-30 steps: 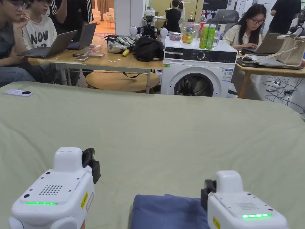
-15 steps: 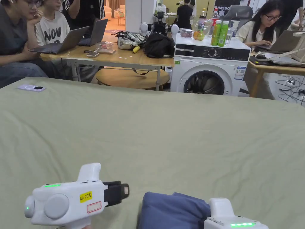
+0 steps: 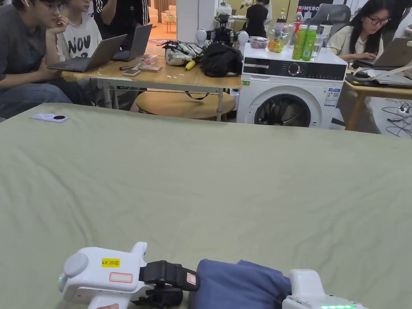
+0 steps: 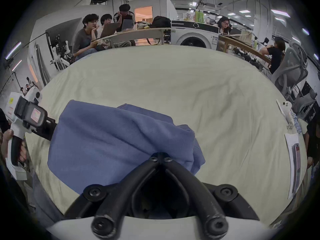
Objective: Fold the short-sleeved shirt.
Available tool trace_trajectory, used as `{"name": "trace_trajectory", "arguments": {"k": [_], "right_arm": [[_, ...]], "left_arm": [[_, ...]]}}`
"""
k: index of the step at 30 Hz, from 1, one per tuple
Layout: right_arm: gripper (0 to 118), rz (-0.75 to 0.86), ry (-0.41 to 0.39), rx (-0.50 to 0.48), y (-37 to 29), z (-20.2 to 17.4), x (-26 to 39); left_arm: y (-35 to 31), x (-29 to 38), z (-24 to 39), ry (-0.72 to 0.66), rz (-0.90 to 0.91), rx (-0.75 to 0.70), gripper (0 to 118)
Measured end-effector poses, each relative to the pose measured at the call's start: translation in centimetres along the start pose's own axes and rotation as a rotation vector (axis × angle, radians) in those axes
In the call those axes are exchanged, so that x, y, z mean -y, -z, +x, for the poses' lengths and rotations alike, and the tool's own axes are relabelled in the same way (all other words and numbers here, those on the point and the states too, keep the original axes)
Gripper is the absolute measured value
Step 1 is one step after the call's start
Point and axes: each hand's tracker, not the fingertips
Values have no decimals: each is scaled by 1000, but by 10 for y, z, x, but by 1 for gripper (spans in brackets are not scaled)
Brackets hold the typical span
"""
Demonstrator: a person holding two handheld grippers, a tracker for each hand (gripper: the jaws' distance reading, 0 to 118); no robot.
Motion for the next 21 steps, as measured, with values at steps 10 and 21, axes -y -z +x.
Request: {"name": "trace_trajectory", "arguments": {"k": [10, 21], "right_arm": [[0, 2, -4, 5, -1, 0, 1], [0, 5, -16, 18, 0, -3, 1]], "left_arm": [[52, 2, -1, -23, -5, 100, 75], [49, -2, -15, -140, -21, 70, 31]]}}
